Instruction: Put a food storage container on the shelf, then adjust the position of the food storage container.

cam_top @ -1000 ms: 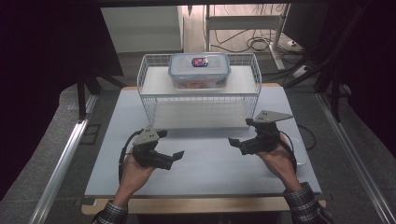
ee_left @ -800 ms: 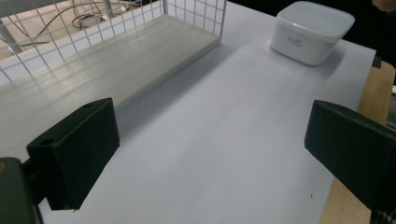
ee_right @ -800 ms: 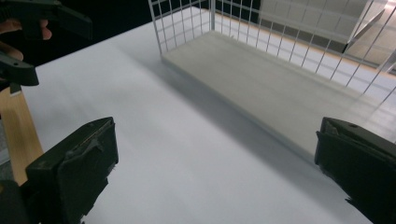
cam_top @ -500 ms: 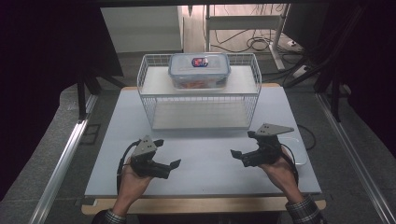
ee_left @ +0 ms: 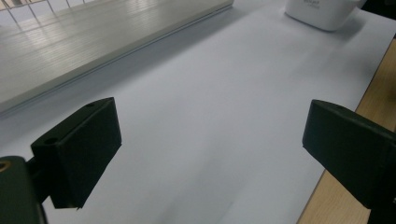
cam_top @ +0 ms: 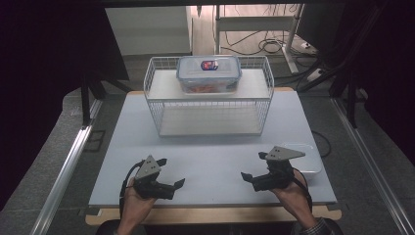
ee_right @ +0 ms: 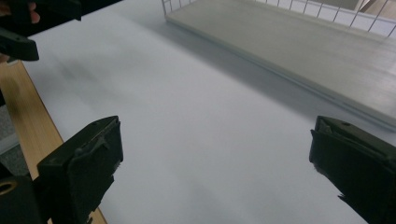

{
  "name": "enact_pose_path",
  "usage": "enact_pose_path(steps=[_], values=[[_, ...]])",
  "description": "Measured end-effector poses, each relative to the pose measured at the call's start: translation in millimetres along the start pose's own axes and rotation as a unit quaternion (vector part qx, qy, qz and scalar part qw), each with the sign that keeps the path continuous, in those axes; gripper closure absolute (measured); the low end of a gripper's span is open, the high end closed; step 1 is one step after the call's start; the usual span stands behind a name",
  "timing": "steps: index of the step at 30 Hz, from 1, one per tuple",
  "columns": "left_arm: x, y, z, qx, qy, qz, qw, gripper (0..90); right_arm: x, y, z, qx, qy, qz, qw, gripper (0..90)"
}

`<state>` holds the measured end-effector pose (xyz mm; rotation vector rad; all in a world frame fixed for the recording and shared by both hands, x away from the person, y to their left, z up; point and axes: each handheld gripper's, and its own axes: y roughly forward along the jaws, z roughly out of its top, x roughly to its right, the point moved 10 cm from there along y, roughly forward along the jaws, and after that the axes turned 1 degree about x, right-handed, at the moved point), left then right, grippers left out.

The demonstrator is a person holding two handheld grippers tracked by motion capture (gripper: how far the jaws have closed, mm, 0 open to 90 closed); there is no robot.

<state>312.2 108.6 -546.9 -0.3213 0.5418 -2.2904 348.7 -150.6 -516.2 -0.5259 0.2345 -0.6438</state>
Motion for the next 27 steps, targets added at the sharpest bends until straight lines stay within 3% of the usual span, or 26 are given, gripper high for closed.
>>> enact_pose_path(steps=[7,9,15,19,21,22,27], values=[[-0.7,1.4,-15.4,-0.013,0.006,0.011,0.9998,3.5,-2.4,2.3,-15.3,-0.014,-0.006,-0.007,0.9999,2.9],[-1.1,2.8,-19.9,-0.02,0.009,0.015,0.9996,3.5,-3.3,6.1,-25.6,-0.029,-0.006,-0.006,0.9995,2.9],[-2.0,3.4,-20.8,-0.019,0.009,0.017,0.9996,3.5,-2.3,10.5,-32.2,-0.044,-0.012,-0.006,0.9989,2.9],[-2.9,3.6,-21.8,-0.021,0.006,0.016,0.9996,3.6,2.9,9.8,-34.0,-0.049,-0.001,-0.016,0.9987,2.5],[-2.8,4.3,-22.0,-0.021,0.005,0.016,0.9996,3.8,2.4,10.2,-35.5,-0.058,0.012,-0.007,0.9982,0.0],[-2.6,4.7,-22.1,-0.022,0.005,0.015,0.9996,3.8,1.3,8.5,-32.1,-0.054,0.035,0.002,0.9979,0.0],[-2.2,5.0,-22.5,-0.025,0.008,0.015,0.9996,3.9,7.3,2.3,-27.1,-0.049,0.029,-0.015,0.9983,3.7]])
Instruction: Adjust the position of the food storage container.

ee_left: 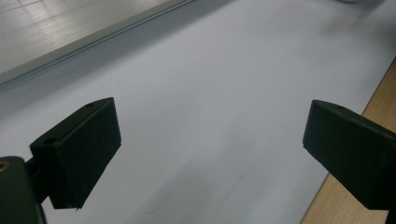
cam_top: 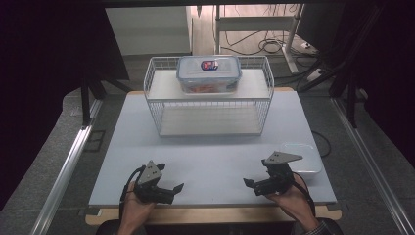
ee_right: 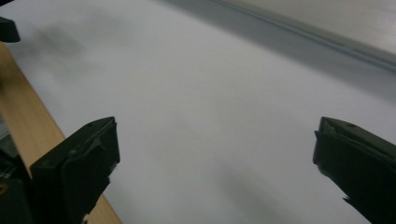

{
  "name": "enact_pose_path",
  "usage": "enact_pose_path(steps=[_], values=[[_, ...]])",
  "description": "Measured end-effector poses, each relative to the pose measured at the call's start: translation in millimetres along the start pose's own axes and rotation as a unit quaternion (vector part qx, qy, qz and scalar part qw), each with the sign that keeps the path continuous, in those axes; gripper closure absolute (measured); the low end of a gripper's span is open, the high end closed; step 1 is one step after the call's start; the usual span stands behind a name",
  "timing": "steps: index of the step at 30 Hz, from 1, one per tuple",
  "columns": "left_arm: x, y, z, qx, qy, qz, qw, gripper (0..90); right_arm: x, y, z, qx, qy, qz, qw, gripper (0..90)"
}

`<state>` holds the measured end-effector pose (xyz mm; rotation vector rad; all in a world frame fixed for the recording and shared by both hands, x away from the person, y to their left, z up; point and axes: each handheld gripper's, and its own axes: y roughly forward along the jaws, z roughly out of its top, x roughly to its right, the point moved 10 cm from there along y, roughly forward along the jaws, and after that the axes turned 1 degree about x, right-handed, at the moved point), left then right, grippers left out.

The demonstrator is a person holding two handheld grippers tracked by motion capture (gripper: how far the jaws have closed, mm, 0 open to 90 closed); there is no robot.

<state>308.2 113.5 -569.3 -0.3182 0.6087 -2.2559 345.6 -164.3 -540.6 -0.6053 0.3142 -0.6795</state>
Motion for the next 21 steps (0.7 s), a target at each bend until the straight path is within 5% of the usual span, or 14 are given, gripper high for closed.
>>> enact_pose_path(steps=[5,7,12,19,21], values=[[-0.1,0.5,-0.5,-0.001,0.0,0.001,1.0,4.0,22.5,-17.5,6.8,0.022,0.017,-0.034,0.999,20.4],[-0.6,0.5,-0.8,-0.001,0.0,0.001,1.0,4.1,42.6,-30.3,7.1,0.034,0.029,-0.061,0.9971,36.0],[-1.2,0.8,-1.5,-0.002,-0.001,0.001,1.0,4.2,67.6,-43.8,0.6,0.032,0.043,-0.076,0.9956,56.4],[-0.5,2.1,-2.9,-0.009,0.006,0.002,0.9999,4.4,109.8,-66.9,-10.6,0.026,0.07,-0.13,0.9887,88.3],[-0.6,2.1,-3.0,-0.009,0.006,0.002,0.9999,4.5,121.1,-73.5,-13.6,0.026,0.076,-0.149,0.9856,89.6]])
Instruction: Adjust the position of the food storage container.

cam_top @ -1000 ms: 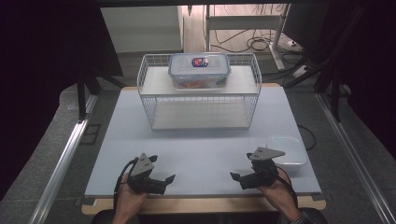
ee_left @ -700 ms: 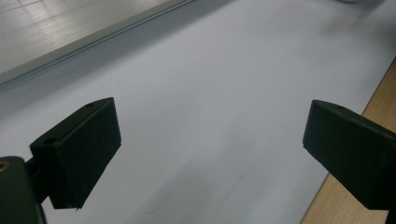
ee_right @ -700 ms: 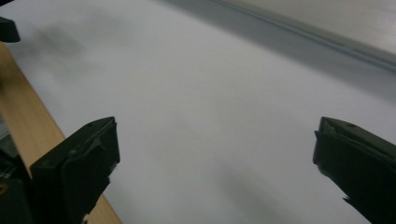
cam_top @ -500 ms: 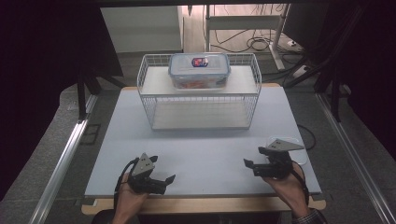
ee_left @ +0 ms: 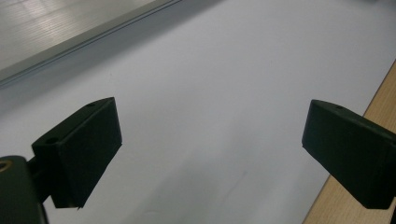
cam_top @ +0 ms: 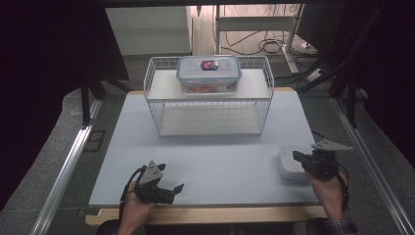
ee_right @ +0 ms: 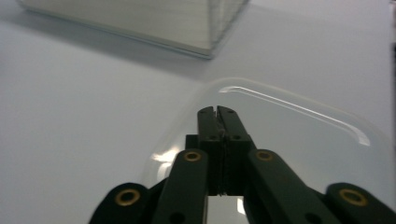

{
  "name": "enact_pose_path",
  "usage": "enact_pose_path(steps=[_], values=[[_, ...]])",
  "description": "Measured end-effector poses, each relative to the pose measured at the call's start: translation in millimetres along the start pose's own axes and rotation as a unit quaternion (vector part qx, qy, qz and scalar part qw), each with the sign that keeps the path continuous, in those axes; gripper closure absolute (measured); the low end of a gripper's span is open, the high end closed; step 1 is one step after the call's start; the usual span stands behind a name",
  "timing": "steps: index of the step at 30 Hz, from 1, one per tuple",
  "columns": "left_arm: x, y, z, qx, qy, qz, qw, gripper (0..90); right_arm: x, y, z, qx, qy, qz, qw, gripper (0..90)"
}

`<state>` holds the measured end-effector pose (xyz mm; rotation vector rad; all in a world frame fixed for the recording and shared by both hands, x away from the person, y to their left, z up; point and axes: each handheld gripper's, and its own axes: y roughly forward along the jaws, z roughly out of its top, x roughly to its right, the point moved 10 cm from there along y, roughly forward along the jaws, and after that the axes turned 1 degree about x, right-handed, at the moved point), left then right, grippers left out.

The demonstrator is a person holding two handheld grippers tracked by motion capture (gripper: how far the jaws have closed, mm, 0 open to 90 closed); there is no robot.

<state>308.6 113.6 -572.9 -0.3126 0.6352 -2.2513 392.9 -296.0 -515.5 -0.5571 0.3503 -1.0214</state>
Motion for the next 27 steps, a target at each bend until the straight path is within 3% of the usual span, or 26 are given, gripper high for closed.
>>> enact_pose_path(steps=[2,5,7,8,12,19,27], values=[[0.0,0.0,-0.1,0.0,0.0,0.0,1.0,4.5,6.6,-1.7,-0.4,0.0,0.004,-0.008,1.0,89.6],[-0.7,0.8,-1.0,-0.003,-0.002,0.0,1.0,4.5,32.8,-10.0,-3.2,0.003,0.023,-0.043,0.9988,89.7],[-0.8,1.0,-1.2,-0.003,-0.002,0.0,1.0,4.5,39.1,-11.9,-4.3,0.003,0.027,-0.052,0.9983,89.7],[-1.3,1.3,-1.6,-0.005,-0.002,0.001,1.0,4.5,51.5,-15.7,-7.3,0.004,0.034,-0.069,0.997,89.7],[-1.4,1.3,-1.7,-0.005,-0.002,0.001,1.0,4.5,66.1,-19.8,-12.1,0.004,0.046,-0.084,0.9954,89.7],[-1.7,1.6,-2.5,-0.008,-0.001,0.003,1.0,4.5,78.7,-19.6,-21.8,-0.01,0.052,-0.097,0.9939,89.7],[-1.2,2.6,-3.4,-0.012,0.001,0.002,0.9999,4.5,75.6,-17.8,-22.2,-0.013,0.053,-0.098,0.9937,89.7]])
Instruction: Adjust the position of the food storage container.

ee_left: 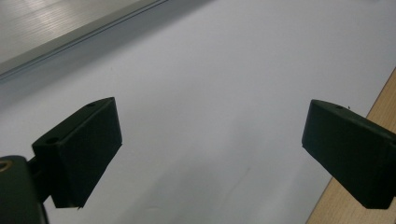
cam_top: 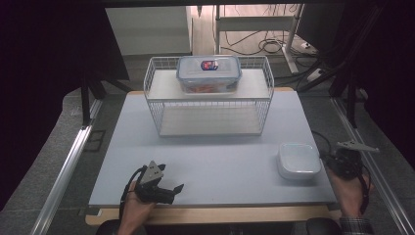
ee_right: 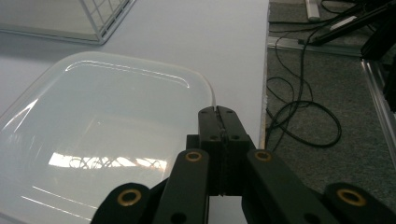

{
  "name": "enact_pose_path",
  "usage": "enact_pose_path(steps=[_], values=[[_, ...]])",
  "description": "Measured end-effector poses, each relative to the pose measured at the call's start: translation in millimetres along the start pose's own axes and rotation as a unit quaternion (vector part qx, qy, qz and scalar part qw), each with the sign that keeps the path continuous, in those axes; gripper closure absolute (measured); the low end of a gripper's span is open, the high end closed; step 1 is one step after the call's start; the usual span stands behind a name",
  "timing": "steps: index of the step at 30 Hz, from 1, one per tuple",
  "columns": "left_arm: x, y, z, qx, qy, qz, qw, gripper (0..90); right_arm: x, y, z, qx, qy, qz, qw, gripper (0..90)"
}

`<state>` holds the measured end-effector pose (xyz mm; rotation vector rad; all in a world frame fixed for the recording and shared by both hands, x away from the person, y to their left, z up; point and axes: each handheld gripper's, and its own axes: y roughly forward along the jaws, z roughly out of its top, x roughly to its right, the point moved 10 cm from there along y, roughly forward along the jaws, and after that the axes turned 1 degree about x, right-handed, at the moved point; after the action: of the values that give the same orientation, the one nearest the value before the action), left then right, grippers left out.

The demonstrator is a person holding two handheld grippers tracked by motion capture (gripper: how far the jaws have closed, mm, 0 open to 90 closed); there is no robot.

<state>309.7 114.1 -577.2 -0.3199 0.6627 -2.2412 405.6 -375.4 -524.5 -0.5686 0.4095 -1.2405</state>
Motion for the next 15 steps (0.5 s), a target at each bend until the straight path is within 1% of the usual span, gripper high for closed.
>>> enact_pose_path(steps=[1,2,3,4,6,8,9,12,15], values=[[0.3,0.3,-0.2,-0.001,0.0,0.0,1.0,4.5,-1.3,0.5,0.1,0.001,-0.001,0.001,1.0,89.7],[0.4,0.6,-0.4,-0.002,0.0,0.0,1.0,4.5,-6.0,2.6,-0.9,-0.004,-0.005,0.008,0.9999,89.7],[0.4,0.6,-0.4,-0.002,0.0,0.0,1.0,4.5,-6.0,2.6,-0.9,-0.004,-0.005,0.008,0.9999,89.7],[0.4,0.8,-0.6,-0.003,0.0,0.0,1.0,4.5,-12.1,6.5,-3.6,-0.012,-0.007,0.021,0.9997,89.7],[0.3,0.8,-0.6,-0.003,0.001,0.0,1.0,4.5,-21.1,10.7,-5.7,-0.02,-0.012,0.035,0.9991,89.7],[0.2,0.9,-0.7,-0.003,0.001,0.0,1.0,4.5,-30.3,12.9,-4.6,-0.023,-0.019,0.046,0.9985,89.7],[0.2,0.9,-0.7,-0.003,0.001,0.0,1.0,4.5,-30.3,12.9,-4.6,-0.023,-0.019,0.046,0.9985,89.7],[0.8,1.3,-1.0,-0.004,0.002,0.0,1.0,4.5,-46.0,17.1,-2.2,-0.023,-0.031,0.062,0.9973,89.7],[1.0,1.6,-1.0,-0.005,0.003,0.0,1.0,4.5,-53.7,19.4,-1.1,-0.023,-0.029,0.074,0.9966,89.7]])
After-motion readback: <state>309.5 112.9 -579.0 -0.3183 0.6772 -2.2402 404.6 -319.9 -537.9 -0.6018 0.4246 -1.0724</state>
